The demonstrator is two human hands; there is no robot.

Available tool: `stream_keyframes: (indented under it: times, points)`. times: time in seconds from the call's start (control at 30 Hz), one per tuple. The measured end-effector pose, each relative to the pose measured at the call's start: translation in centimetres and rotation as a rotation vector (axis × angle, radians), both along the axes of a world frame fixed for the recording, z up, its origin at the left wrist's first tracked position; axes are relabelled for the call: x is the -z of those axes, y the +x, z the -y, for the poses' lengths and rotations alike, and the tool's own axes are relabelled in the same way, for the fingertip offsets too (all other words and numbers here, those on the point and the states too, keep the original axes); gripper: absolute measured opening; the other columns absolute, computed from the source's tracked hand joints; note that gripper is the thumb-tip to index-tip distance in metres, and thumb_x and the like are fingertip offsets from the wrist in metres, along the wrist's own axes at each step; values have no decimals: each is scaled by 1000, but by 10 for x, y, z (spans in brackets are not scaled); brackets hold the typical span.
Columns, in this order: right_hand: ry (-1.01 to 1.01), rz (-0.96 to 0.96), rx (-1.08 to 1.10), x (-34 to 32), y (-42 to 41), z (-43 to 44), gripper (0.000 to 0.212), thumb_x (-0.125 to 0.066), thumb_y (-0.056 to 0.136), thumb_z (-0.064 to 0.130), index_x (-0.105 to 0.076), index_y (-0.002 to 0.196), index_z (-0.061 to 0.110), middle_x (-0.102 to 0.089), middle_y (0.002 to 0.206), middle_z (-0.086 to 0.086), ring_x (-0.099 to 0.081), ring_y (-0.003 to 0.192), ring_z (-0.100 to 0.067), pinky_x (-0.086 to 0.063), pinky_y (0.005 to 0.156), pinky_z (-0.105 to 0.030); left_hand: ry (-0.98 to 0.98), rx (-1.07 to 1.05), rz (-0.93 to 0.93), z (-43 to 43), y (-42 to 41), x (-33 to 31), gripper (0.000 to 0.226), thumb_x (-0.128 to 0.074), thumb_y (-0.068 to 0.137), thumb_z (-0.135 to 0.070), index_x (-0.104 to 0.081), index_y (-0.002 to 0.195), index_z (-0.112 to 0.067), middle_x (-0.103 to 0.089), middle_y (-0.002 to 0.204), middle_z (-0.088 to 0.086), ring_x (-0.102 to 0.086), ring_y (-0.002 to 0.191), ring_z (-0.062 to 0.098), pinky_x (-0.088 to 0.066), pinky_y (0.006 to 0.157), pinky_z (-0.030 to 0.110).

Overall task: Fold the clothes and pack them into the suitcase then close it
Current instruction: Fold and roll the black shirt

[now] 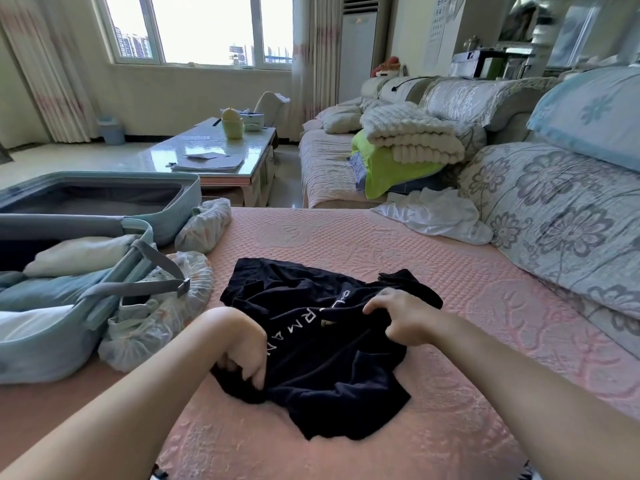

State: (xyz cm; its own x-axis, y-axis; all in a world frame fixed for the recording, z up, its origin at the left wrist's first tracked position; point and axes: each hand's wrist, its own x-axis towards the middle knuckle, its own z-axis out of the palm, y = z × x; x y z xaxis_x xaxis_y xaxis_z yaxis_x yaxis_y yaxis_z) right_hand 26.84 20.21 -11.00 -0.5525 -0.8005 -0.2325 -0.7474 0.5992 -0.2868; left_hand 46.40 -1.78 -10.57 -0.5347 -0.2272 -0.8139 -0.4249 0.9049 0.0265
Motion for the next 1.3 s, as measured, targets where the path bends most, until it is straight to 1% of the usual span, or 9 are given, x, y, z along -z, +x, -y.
stream_keyframes:
  times: [0.17, 0.3, 0.43, 0.53, 0.67, 0.83, 0.97, 1.2, 1.3]
  points:
    - [143, -414, -4, 10, -11, 16, 61, -58, 87, 13, -42, 141, 38, -38, 143, -2, -41, 131, -25, -38, 104, -36, 13, -66, -873, 8, -25, 9, 31, -57, 86, -6, -73, 90, -32, -64, 100, -14, -59, 93, 8, -50, 87, 28]
    - [124, -383, 90, 8, -24, 32, 40, -48, 93, 10, -55, 129, 26, -58, 128, -5, -61, 113, -30, -48, 81, -36, -356, 72, -809, 5, -48, 20, 53, -61, 94, -30, -44, 140, -50, -34, 150, -7, -36, 134, 22, -38, 107, 40]
    - [-290, -353, 189, 16, -46, 46, 29, -51, 91, 8, -68, 112, 16, -66, 114, -11, -64, 105, -33, -52, 86, -36, -268, -236, -1009, 20, -63, 25, 42, -59, 88, -8, -69, 118, -35, -66, 122, 2, -63, 111, 24, -50, 91, 31]
    - [-502, -199, 152, 16, -52, 56, 50, -55, 89, 2, -57, 137, 18, -52, 142, -12, -51, 130, -31, -39, 110, -35, -331, -455, -1208, 37, -74, 24, 42, -54, 86, -1, -66, 122, -20, -60, 122, 10, -60, 113, 31, -48, 91, 34]
    - [-264, -56, 79, 17, -46, 59, 69, -54, 92, 9, -33, 155, 29, -11, 167, -5, -21, 151, -28, -15, 120, -29, -255, -426, -1047, 45, -74, 39, 68, -55, 86, -3, -40, 147, -30, -37, 145, 2, -49, 128, 28, -46, 99, 38]
    - [-297, -190, -38, 12, -22, 51, 44, -66, 86, 42, -55, 128, 35, -42, 135, 6, -45, 131, -20, -36, 111, -39, -384, 25, -865, 32, -67, 28, 64, -64, 85, -49, -39, 144, -46, -23, 155, -5, -23, 142, 23, -27, 113, 49]
    - [8, 37, -248, 2, 19, 35, 70, -78, 62, 69, -50, 124, 50, -36, 133, 9, -36, 127, -13, -38, 109, -37, -355, -58, -650, 30, -58, 38, 72, -64, 88, -32, -30, 149, -50, -18, 155, -2, -32, 137, 29, -37, 109, 47]
    - [267, -18, -291, -5, 33, 10, 36, -56, 83, -2, -76, 100, 22, -63, 91, 7, -63, 74, -19, -37, 45, -10, -167, -25, -660, 3, -59, 10, 54, -57, 82, -12, -62, 133, -28, -58, 129, 2, -58, 117, 21, -45, 100, 25]
    - [313, -177, -141, -19, 5, 0, 24, -57, 89, 1, -73, 101, 15, -59, 84, 3, -56, 66, -16, -46, 62, -17, 7, -44, -566, -24, -61, -9, 39, -67, 81, -23, -71, 118, -33, -69, 115, -6, -63, 98, 11, -48, 88, 19]
